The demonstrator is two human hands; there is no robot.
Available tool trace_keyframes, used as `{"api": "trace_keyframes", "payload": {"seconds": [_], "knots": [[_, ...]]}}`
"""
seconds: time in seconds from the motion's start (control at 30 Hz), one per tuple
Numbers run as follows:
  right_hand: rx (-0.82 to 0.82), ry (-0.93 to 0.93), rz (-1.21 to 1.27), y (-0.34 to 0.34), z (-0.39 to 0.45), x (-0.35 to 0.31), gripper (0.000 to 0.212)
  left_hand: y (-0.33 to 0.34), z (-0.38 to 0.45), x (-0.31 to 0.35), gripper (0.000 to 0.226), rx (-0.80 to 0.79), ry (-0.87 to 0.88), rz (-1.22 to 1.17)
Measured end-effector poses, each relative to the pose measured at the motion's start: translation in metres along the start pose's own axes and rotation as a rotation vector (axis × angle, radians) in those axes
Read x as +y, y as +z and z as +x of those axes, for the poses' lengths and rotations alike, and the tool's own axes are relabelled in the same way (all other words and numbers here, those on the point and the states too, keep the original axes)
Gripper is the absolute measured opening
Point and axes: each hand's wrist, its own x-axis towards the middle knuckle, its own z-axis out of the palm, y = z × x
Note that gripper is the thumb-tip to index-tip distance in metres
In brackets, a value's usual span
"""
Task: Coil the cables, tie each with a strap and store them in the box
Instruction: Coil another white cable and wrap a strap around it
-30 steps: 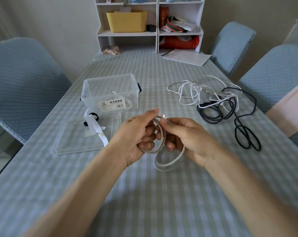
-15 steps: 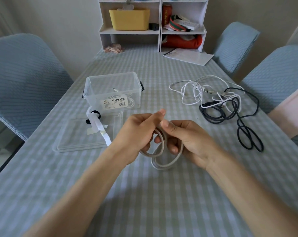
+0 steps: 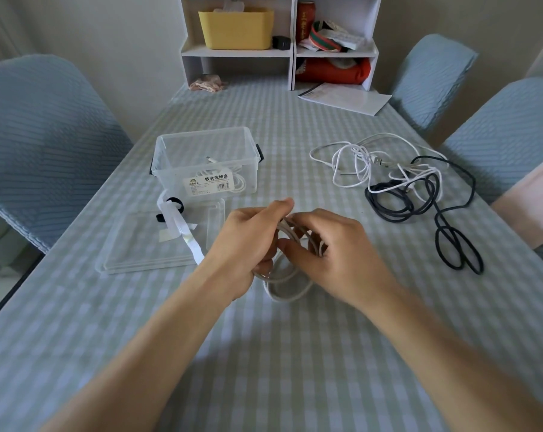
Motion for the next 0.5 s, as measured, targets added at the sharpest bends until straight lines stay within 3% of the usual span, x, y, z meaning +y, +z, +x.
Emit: {"api": "trace_keyframes", "payload": {"seconds": [0.17, 0.33, 0.5], "knots": [[0.016, -0.003, -0.099, 0.0019, -0.0004, 0.0036, 0.042, 0.0001, 0.0021, -0.0029, 0.056, 0.033, -0.004, -0.093], [-0.009, -0.024, -0.106, 0.0021, -0.0021, 0.0043, 0.043, 0.0002, 0.0021, -0.0033, 0.05, -0.018, 0.007, 0.0], [-0.014, 0.005, -0.03, 0.0006, -0.001, 0.0008, 0.045, 0.001, 0.0039, -0.0058, 0.05, 0.044, 0.084, 0.102]]}}
